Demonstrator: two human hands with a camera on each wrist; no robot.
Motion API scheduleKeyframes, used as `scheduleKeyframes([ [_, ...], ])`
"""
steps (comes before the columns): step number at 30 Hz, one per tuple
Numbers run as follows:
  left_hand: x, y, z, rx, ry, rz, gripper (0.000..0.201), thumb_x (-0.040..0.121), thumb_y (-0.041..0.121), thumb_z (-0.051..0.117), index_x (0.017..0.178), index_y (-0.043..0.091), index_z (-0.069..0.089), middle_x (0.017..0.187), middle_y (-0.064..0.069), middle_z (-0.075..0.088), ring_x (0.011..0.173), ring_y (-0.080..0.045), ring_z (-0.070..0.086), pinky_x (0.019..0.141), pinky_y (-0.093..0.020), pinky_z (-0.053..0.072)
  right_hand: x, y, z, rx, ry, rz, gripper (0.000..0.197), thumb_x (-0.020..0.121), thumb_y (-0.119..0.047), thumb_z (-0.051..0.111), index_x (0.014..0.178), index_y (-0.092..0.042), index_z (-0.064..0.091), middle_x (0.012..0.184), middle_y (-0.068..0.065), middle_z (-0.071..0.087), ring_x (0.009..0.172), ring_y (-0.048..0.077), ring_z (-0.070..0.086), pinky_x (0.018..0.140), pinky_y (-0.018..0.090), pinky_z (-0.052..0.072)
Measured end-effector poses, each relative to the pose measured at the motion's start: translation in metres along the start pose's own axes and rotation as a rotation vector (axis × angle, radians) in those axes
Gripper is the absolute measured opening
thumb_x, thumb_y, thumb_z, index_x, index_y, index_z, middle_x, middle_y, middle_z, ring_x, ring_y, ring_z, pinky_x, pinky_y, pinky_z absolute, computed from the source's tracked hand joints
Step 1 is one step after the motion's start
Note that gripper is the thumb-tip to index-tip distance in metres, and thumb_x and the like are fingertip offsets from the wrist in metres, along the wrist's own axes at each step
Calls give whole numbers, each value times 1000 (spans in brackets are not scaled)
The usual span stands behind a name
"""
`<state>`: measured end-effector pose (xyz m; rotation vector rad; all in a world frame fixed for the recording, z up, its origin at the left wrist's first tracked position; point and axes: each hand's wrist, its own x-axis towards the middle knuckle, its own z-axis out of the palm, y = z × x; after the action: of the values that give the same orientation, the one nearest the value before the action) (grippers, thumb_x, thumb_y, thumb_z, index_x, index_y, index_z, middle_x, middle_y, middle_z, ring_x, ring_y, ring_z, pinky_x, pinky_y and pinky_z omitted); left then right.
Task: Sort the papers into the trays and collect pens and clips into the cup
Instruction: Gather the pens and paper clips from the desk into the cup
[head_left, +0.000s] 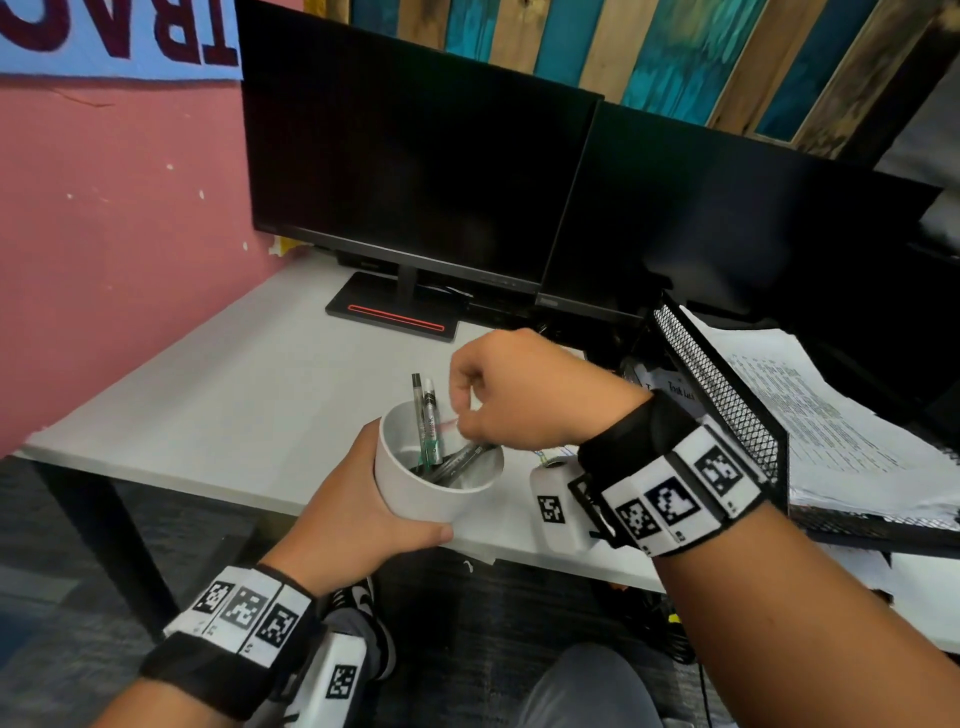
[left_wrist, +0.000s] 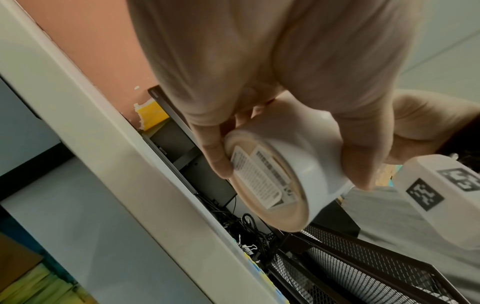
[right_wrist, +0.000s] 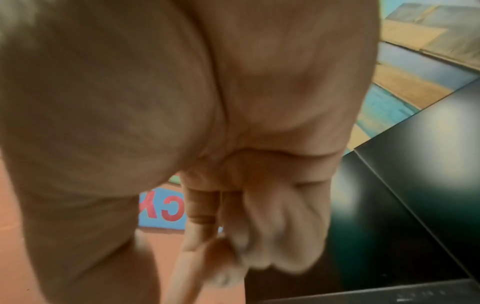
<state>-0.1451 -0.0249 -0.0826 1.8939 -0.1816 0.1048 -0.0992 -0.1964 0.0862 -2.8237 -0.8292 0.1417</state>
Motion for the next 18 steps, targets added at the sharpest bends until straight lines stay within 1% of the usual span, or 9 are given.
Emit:
scheduleKeyframes([
  [3, 0, 0, 0, -7, -9, 10, 100, 56, 27, 101, 136, 48, 44, 127, 32, 62, 116, 7, 63, 91, -23, 51, 1, -5, 9, 72, -62, -41, 13, 87, -20, 72, 100, -24, 74, 81, -15, 65, 77, 0, 61, 68, 19, 50],
  [5, 0, -1, -2, -6, -8, 13, 100, 56, 28, 100, 137, 47, 44, 127, 31, 62, 116, 6, 63, 92, -24, 51, 1, -2, 10, 189, -62, -64, 16, 92, -18, 70, 105, -25, 75, 96, -12, 73, 89, 3, 69, 79, 21, 58],
  [6, 0, -2, -3, -2, -4, 12, 100, 56, 28, 101, 136, 47, 44, 127, 30, 62, 116, 5, 63, 91, -23, 51, 2, 3, 9, 250, -34, -70, 17, 94, -16, 68, 106, -25, 75, 102, -12, 74, 94, 3, 71, 84, 22, 59],
  [8, 0, -3, -4, 12, 7, 12, 99, 55, 28, 101, 136, 46, 45, 126, 28, 63, 115, 5, 63, 90, -22, 51, 5, 18, 3, 370, 82, -55, 18, 94, -10, 68, 104, -22, 76, 106, -9, 76, 99, 4, 73, 90, 25, 61],
  [10, 0, -5, -5, 23, 12, 11, 98, 56, 26, 101, 135, 46, 46, 125, 29, 63, 115, 6, 63, 87, -18, 50, 9, 39, -3, 552, 204, 37, 16, 93, -2, 67, 99, -13, 76, 104, 4, 78, 96, 17, 78, 88, 34, 64],
  [12, 0, -7, -6, 23, 12, 1, 97, 56, 24, 101, 134, 44, 47, 124, 28, 64, 113, 5, 64, 87, -19, 51, 13, 67, -4, 659, 300, 181, 11, 95, 1, 66, 98, -5, 75, 100, 15, 78, 92, 27, 79, 81, 37, 67],
  [14, 1, -9, -7, 13, 22, -1, 97, 55, 25, 101, 135, 42, 49, 124, 23, 68, 113, 2, 66, 90, -24, 53, 17, 97, 7, 563, 313, 329, 9, 96, -4, 67, 98, -9, 75, 95, 13, 77, 89, 28, 78, 75, 33, 67],
  [16, 2, -9, -7, 6, 28, 0, 98, 53, 31, 100, 134, 43, 49, 124, 23, 67, 113, 2, 66, 91, -25, 52, 21, 120, 28, 358, 181, 455, 9, 95, -9, 69, 98, -14, 76, 93, 4, 77, 85, 24, 78, 73, 31, 64],
  [18, 2, -8, -7, 1, 26, 0, 98, 52, 33, 100, 134, 44, 48, 124, 26, 66, 114, 3, 65, 90, -24, 51, 24, 135, 54, 177, 0, 545, 11, 92, -13, 70, 99, -9, 78, 94, 0, 76, 87, 23, 77, 74, 32, 63],
])
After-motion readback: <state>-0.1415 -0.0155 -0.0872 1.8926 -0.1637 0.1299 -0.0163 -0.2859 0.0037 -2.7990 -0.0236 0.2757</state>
